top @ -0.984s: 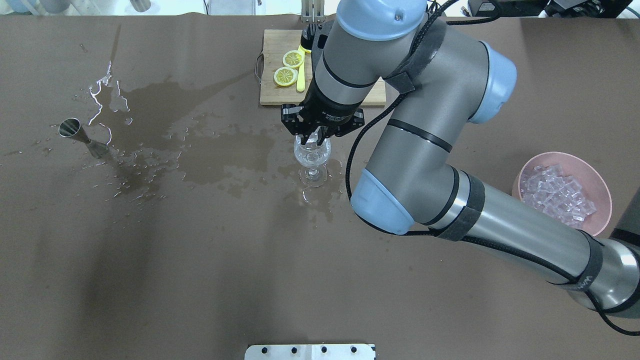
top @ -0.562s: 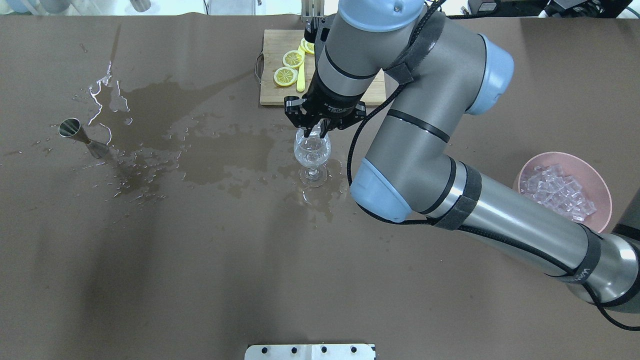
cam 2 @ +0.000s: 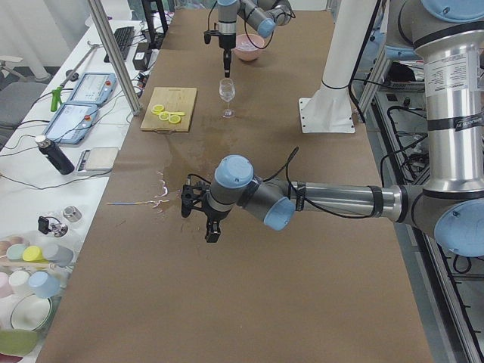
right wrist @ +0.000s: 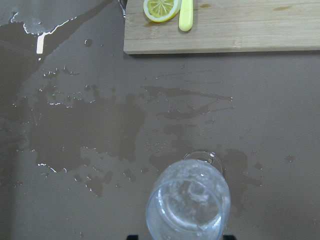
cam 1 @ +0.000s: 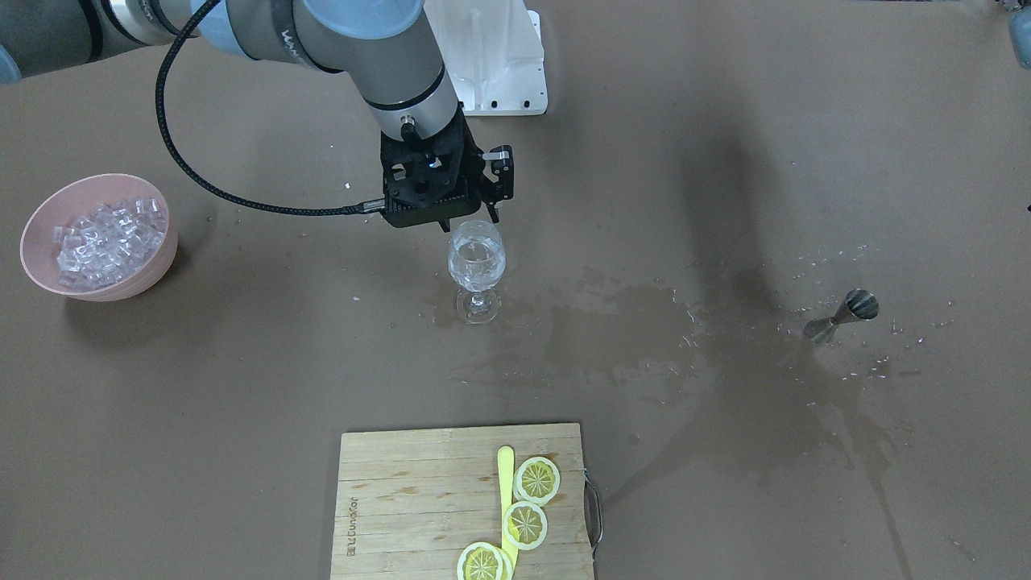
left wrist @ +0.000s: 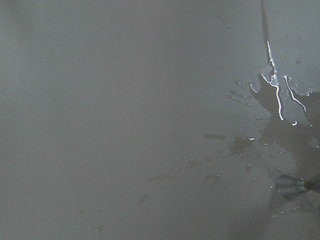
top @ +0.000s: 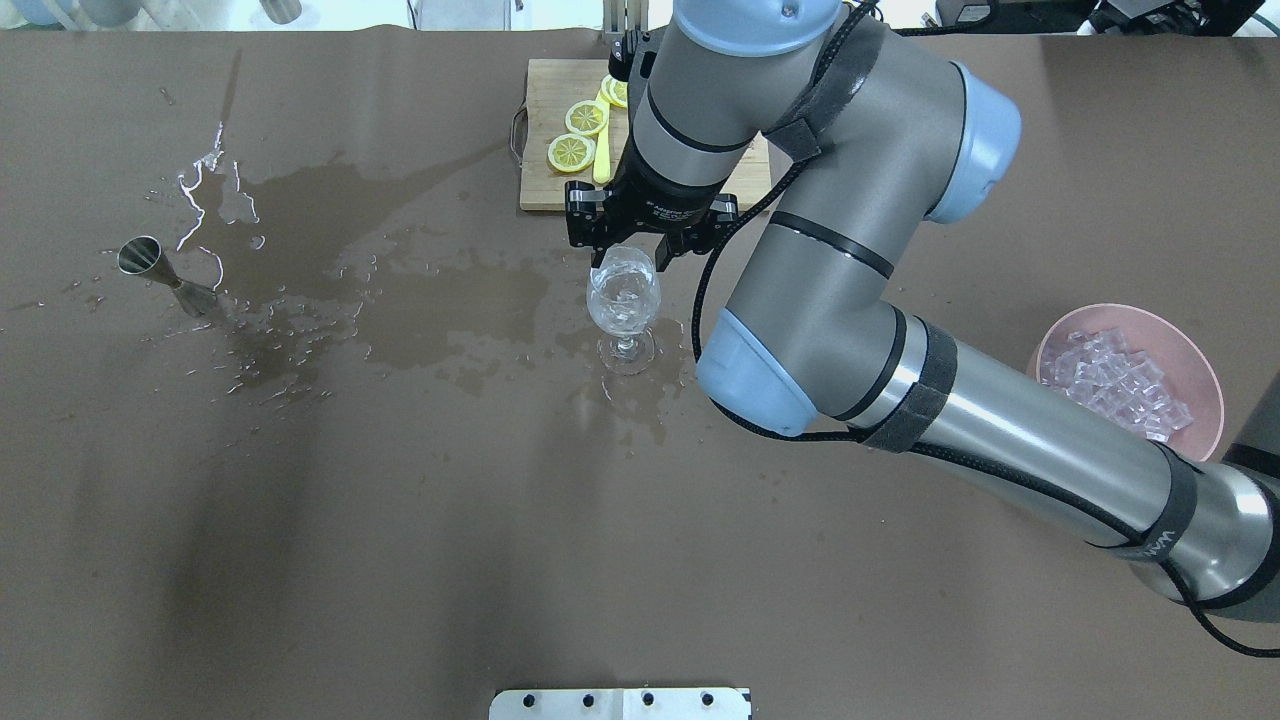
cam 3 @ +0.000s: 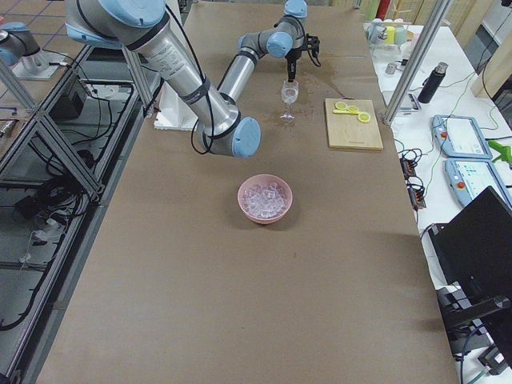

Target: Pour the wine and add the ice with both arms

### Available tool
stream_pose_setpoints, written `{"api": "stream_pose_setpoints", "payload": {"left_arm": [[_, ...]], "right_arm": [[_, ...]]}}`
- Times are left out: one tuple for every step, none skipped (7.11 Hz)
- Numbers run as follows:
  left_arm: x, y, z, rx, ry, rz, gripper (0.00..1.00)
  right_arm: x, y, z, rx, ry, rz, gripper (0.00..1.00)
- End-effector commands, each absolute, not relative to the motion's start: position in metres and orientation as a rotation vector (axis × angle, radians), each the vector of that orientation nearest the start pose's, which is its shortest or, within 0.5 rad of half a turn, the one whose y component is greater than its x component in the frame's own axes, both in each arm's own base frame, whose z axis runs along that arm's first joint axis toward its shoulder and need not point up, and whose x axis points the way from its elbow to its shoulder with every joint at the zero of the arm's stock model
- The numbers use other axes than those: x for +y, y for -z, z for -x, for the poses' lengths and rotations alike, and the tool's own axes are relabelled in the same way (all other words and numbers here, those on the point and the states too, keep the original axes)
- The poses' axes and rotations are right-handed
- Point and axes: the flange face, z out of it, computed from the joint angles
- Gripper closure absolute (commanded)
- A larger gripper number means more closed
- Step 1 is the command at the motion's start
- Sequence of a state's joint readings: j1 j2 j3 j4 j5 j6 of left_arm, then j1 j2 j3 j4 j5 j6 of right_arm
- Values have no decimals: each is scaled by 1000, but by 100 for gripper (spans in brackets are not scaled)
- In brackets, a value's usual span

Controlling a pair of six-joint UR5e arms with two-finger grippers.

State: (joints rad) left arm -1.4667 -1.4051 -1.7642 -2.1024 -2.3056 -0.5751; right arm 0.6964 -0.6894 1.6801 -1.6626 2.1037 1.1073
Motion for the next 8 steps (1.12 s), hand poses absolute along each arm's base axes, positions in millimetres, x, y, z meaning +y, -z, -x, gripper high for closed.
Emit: {"api": "stream_pose_setpoints", "payload": {"left_arm": [[-450, -580, 20, 853, 235, -268, 2], [-450, -579, 21, 848, 236, -271, 2], [-451, -579, 21, 848, 235, -276, 2], [-451, -578, 21, 847, 233, -277, 2], [-452, -578, 20, 847, 228, -279, 2], [-453, -576, 20, 852, 225, -278, 2], [-453, -576, 20, 854, 224, -278, 2], [-456, -573, 20, 853, 223, -278, 2]], "right_arm": [[-501, -83, 450, -1012, 21, -41, 31], [-516, -106, 421, -1025, 9, 2, 31], [-506, -151, 385, -1016, 10, -7, 31], [-498, -196, 341, -992, 54, -53, 30], [-497, -249, 290, -968, 87, -59, 13], [-497, -307, 238, -916, 113, -82, 0], [-496, -376, 181, -850, 189, -108, 0], [-492, -430, 114, -806, 244, -138, 0]]}}
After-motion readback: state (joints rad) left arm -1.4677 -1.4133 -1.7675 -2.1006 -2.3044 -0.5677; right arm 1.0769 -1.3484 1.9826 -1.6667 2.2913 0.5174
